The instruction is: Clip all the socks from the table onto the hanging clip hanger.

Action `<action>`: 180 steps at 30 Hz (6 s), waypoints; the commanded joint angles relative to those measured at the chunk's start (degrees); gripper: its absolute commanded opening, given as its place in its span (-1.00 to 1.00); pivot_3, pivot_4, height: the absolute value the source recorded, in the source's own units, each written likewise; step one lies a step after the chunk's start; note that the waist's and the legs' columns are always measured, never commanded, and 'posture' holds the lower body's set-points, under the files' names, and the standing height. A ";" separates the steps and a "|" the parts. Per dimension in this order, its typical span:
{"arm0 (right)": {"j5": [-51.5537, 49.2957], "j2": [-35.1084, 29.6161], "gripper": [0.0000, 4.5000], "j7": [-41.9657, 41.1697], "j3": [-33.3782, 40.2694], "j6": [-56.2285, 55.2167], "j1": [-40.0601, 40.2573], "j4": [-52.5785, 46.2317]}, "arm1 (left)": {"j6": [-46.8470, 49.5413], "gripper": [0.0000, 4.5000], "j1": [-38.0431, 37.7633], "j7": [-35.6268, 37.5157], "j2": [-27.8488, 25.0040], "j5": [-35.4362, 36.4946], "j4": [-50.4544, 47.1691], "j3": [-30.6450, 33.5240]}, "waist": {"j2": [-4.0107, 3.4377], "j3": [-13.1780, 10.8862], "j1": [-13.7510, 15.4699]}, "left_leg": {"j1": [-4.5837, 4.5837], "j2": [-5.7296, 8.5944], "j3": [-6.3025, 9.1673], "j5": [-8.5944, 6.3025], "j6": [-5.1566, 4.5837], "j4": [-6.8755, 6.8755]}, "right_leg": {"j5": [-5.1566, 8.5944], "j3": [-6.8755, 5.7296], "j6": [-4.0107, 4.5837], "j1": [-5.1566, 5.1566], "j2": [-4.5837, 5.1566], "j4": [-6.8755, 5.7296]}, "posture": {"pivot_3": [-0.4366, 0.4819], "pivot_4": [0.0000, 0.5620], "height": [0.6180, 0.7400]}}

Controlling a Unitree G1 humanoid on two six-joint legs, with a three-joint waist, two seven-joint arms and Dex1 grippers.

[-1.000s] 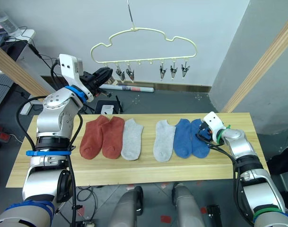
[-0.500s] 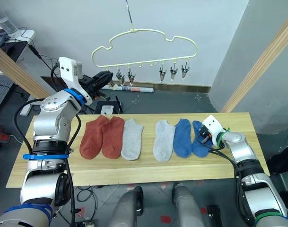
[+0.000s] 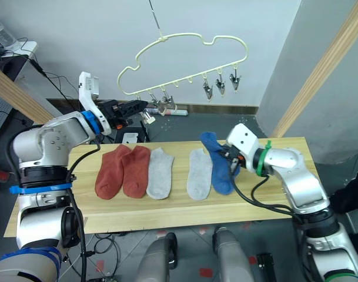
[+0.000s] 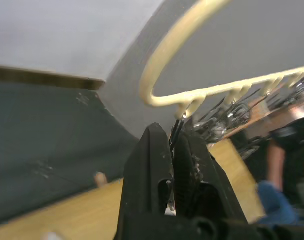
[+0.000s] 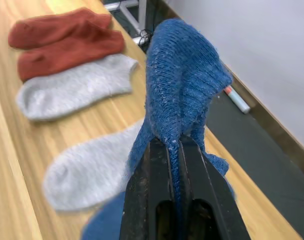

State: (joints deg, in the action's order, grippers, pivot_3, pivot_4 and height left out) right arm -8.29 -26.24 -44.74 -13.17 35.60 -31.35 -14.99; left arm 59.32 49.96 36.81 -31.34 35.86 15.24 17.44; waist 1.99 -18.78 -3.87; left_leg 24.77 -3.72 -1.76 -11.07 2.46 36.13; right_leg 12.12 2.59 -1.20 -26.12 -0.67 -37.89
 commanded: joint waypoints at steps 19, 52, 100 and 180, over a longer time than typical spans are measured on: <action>5.26 13.72 -1.00 5.34 -6.20 -10.04 -12.05 15.31 | 19.39 -1.00 5.33 -8.52 2.37 13.20 1.63 11.41 | 0.03 0.00 0.69 | 0.16 0.08 0.04 0.05 0.10 -0.02 | -0.01 -0.18 0.01 -0.05 0.16 0.05 | -0.17 0.13 1.00; 3.91 18.91 -1.00 6.46 -3.21 -9.43 -15.80 20.47 | 15.58 0.61 -2.22 -2.60 -2.29 15.85 -12.31 6.95 | 0.03 0.00 0.76 | 0.18 0.09 0.04 0.06 0.15 -0.02 | -0.01 -0.17 0.01 -0.06 0.20 0.02 | -0.13 0.11 1.00; -17.31 9.83 1.00 10.70 9.96 5.01 -4.38 -14.57 | -42.98 0.07 -19.71 -14.20 11.01 -18.47 -18.62 -10.17 | 0.15 0.06 1.59 | 0.26 0.08 0.02 0.04 0.15 -0.01 | 0.00 -0.14 0.02 -0.05 0.16 0.18 | -0.25 0.08 1.00; -18.13 8.53 1.00 16.61 9.50 3.45 -6.02 -14.30 | -59.63 -0.45 -3.81 -13.63 11.80 -21.39 8.34 -9.22 | 0.15 0.07 0.48 | 0.26 0.08 0.02 0.05 0.15 0.08 | -0.01 -0.16 0.01 -0.04 0.17 0.08 | -0.36 0.06 1.00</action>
State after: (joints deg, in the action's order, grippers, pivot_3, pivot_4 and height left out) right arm -25.91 -17.50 -28.32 -4.39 40.30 -36.88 -26.89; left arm 1.24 44.88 23.19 -19.81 14.62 24.71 7.25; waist 2.15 -18.71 -3.39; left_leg 25.04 -3.64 -1.74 -11.02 2.61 36.21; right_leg 12.11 2.44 -1.18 -26.16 -0.50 -37.81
